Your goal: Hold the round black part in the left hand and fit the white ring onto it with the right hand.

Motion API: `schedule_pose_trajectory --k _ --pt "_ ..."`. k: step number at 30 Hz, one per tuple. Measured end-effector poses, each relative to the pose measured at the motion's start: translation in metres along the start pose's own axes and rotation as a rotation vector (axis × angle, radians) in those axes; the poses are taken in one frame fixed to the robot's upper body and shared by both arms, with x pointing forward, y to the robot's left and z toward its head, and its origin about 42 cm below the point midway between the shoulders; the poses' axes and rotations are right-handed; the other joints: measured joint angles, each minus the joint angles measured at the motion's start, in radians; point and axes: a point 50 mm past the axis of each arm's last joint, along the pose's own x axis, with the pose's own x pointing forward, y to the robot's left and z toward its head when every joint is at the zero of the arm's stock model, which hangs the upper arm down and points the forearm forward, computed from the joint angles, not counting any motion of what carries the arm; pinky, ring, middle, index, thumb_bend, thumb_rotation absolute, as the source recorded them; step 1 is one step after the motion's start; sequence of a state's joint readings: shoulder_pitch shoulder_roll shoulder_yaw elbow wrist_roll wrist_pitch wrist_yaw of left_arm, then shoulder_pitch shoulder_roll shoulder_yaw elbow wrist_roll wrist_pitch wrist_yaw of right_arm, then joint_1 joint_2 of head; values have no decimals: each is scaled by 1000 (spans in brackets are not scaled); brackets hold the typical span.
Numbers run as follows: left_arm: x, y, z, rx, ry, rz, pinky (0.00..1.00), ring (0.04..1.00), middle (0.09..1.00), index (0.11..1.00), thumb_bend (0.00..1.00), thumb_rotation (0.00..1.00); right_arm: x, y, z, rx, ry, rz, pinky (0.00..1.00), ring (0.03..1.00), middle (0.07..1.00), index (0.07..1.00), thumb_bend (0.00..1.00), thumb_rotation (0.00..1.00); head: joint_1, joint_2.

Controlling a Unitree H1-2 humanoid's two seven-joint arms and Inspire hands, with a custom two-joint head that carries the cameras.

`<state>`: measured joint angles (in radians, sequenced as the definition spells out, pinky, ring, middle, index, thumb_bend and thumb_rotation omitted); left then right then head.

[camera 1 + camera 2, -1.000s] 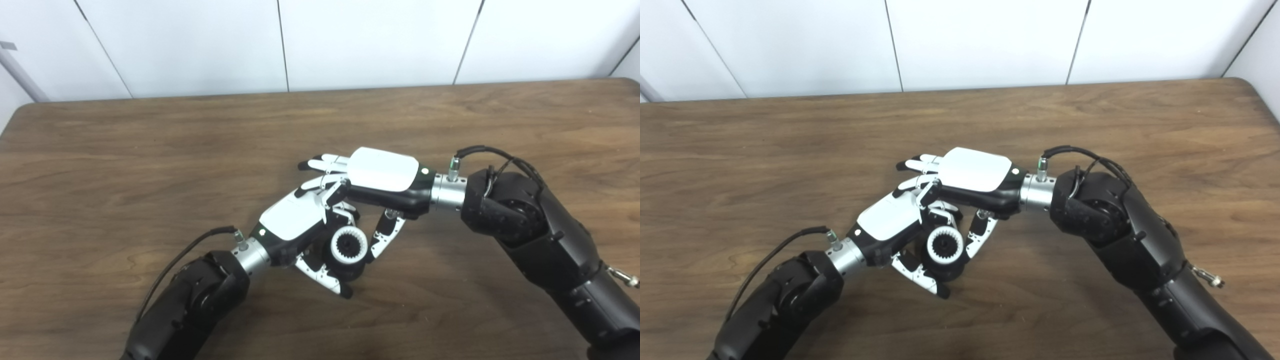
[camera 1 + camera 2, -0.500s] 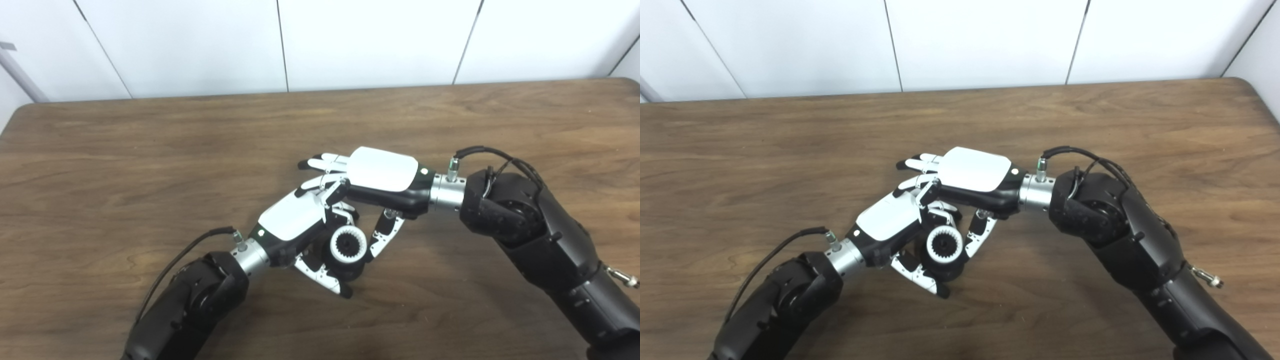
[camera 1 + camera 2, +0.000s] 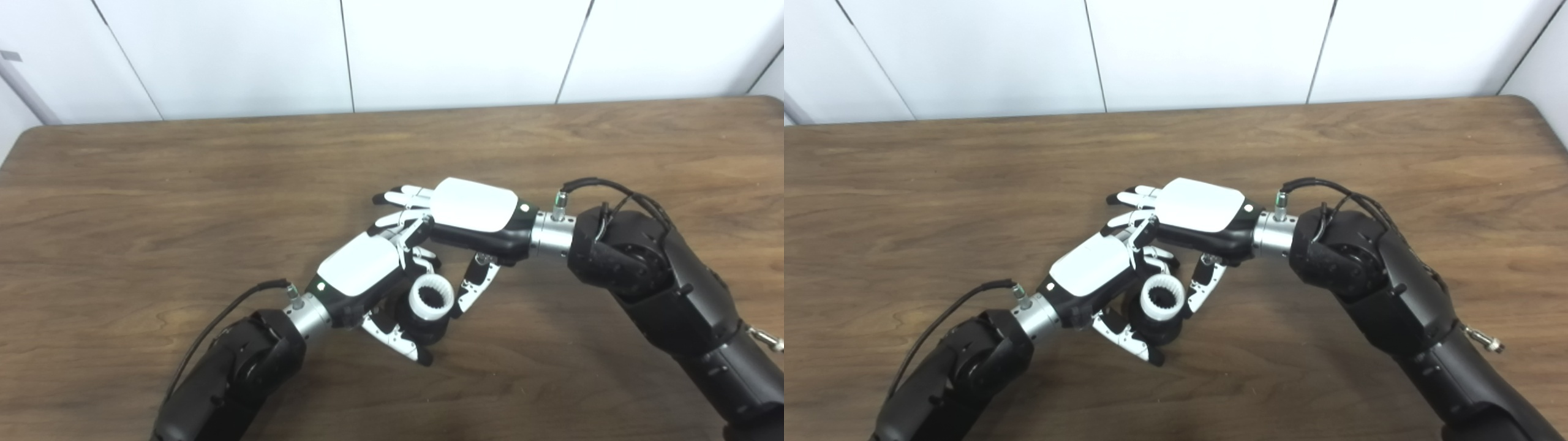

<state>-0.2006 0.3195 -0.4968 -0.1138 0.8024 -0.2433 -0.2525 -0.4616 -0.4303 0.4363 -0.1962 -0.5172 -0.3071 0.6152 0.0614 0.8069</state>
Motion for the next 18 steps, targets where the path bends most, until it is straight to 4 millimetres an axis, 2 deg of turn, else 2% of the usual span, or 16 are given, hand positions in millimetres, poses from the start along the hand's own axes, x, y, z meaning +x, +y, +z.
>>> schedule_pose_trajectory --k 6,9,11,13,14,15,17,18 --pt "0 3 1 -16 17 -16 1000 1000 826 481 524 66 0 -1 -1 1 4 -6 1000 1000 870 485 524 155 0 2" --pt "0 3 1 -23 17 -12 1000 1000 863 481 524 64 0 0 -2 1 -1 -20 1000 1000 857 484 524 154 2 3" --pt "0 3 1 -26 17 -12 1000 1000 923 481 524 64 0 0 -2 4 -3 -27 1000 1000 872 487 523 154 2 3" --pt "0 3 1 -27 17 -14 1000 1000 924 481 524 64 0 1 -3 10 -3 -31 1000 1000 881 490 522 155 3 3" --pt "0 3 0 -28 18 -16 1000 1000 905 481 525 64 0 1 -3 10 -2 -31 1000 1000 888 539 756 219 5 5" --pt "0 3 0 -28 19 -17 1000 1000 895 481 525 64 0 1 -3 11 -2 -32 1000 1000 892 565 876 253 5 5" --pt "0 4 1 -28 20 -21 1000 1000 878 481 525 64 0 1 -3 11 -2 -32 1000 1000 902 604 976 289 3 5" --pt "0 4 2 -27 18 -23 1000 1000 874 481 524 64 0 1 -3 11 -2 -33 1000 1000 909 621 989 297 3 6"
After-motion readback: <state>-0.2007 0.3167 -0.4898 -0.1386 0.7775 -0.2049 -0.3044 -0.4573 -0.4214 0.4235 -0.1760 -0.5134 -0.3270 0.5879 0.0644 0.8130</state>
